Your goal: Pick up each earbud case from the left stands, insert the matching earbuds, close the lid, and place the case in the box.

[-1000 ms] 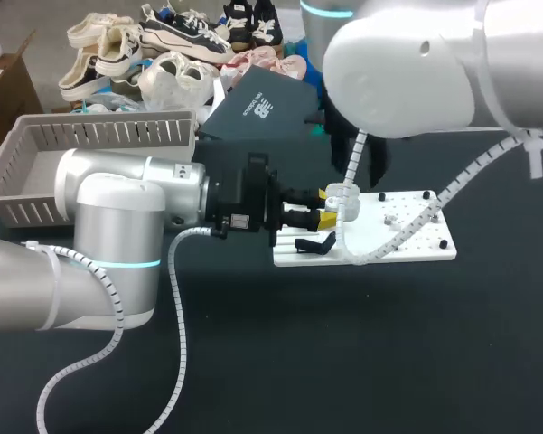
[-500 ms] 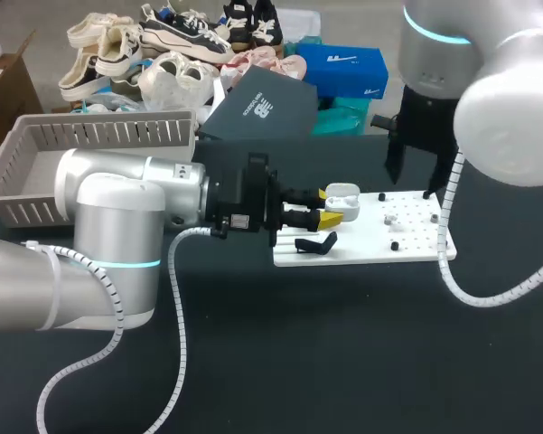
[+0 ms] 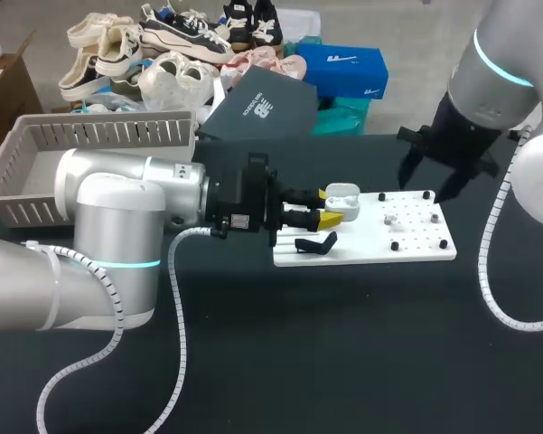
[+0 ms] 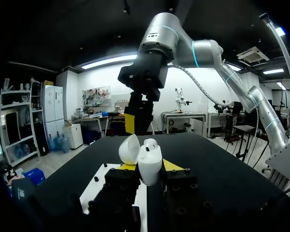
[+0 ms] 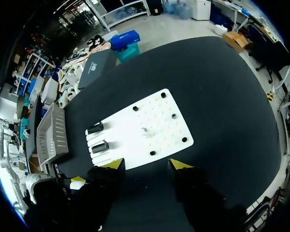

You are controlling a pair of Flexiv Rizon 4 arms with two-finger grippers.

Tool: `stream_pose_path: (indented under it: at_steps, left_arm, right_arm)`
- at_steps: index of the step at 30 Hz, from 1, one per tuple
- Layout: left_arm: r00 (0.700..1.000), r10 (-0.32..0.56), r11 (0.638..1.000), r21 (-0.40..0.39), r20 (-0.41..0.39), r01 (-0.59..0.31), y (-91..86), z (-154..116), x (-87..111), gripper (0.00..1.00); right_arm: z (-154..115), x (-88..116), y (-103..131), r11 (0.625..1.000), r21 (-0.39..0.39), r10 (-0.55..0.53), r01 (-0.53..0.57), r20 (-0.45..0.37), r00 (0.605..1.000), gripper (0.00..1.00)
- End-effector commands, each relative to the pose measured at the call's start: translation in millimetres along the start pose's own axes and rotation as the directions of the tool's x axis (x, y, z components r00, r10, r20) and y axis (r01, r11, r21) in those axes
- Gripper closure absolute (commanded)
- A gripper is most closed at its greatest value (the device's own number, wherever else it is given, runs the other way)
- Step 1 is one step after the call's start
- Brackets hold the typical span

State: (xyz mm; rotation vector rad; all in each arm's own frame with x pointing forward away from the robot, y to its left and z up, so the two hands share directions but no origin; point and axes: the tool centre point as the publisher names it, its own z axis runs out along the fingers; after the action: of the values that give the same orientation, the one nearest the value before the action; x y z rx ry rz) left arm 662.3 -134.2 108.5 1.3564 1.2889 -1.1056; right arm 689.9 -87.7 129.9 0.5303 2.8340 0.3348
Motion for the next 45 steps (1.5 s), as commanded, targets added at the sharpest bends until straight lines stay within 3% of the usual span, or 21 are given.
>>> stream_pose_path:
  at_steps: [1, 13, 32, 45]
  left_arm:
    - [1.000, 0.001, 1.000, -0.002, 0.002, -0.001, -0.4, 0, 0.6, 1.00]
    - [1.000, 0.001, 1.000, -0.002, 0.002, -0.001, -0.4, 0, 0.6, 1.00]
    - [1.000, 0.001, 1.000, -0.002, 0.002, -0.001, -0.4, 0, 0.6, 1.00]
    - [1.000, 0.001, 1.000, -0.002, 0.002, -0.001, -0.4, 0, 0.6, 1.00]
  right_arm:
    - [21, -8, 3, 0.999, 0.005, -0.033, 0.033, -0.018, 0.999, 0.51]
    - [55, -12, 18, 0.996, 0.051, -0.070, 0.073, -0.059, 0.996, 0.41]
    - [98, -13, 10, 0.997, 0.083, 0.007, 0.002, -0.113, 0.994, 0.52]
    - [109, -16, 10, 0.997, 0.062, 0.048, -0.041, -0.111, 0.993, 0.57]
